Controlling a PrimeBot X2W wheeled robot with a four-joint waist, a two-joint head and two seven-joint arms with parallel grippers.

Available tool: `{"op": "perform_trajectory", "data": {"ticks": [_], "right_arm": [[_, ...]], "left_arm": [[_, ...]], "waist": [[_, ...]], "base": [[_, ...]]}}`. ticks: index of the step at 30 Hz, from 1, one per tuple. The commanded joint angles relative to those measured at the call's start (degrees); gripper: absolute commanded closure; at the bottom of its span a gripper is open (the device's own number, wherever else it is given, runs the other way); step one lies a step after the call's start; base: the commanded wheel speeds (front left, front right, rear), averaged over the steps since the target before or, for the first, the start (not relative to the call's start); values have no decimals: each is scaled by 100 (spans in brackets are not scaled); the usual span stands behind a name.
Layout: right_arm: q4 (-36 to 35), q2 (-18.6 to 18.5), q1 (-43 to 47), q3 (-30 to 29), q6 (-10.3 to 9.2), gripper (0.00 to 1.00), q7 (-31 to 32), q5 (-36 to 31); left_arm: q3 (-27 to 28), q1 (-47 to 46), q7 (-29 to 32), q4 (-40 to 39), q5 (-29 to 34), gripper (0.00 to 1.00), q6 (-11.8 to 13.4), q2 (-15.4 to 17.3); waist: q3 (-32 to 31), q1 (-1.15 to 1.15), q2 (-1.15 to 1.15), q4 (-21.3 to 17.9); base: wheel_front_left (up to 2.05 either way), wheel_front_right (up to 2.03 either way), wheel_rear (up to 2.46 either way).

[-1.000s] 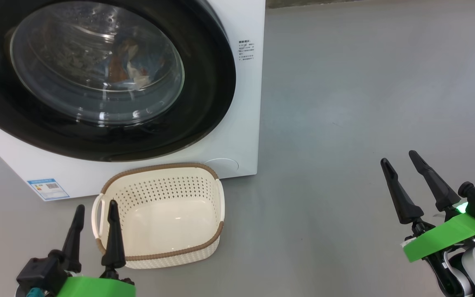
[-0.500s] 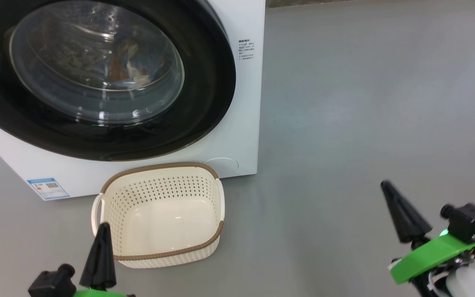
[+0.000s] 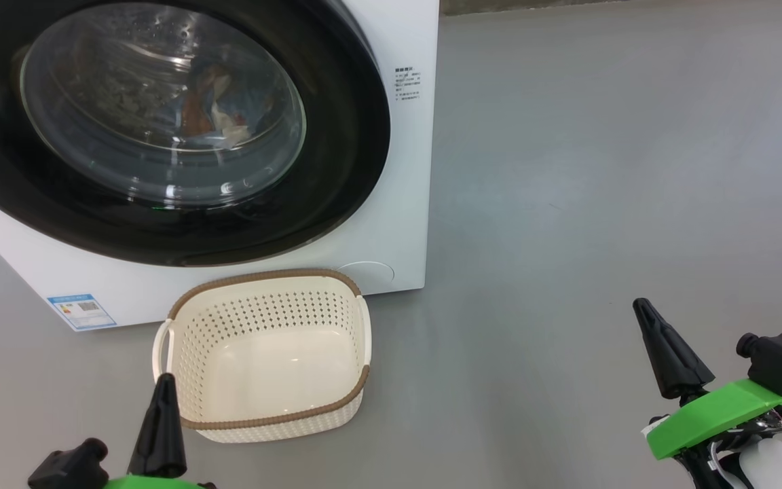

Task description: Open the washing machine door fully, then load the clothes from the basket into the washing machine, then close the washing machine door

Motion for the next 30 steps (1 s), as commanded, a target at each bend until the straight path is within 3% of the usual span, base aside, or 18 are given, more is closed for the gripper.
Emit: {"op": "perform_trajectory", "data": {"ticks": [1,30], "right_arm": [[-130,-49,-120,-138,-2,100,48,194],[-133,326,-28,-638,-6,100,498,1512]], "left_arm": [[81,-147,43,-149,-181,100,-20,22],[260,-186,511,-177,-1803,100,-54,39]], "waist": [[-3,-1,0,2],[-59,-1,0,40]], "base": [[0,0,0],[0,0,0]]}}
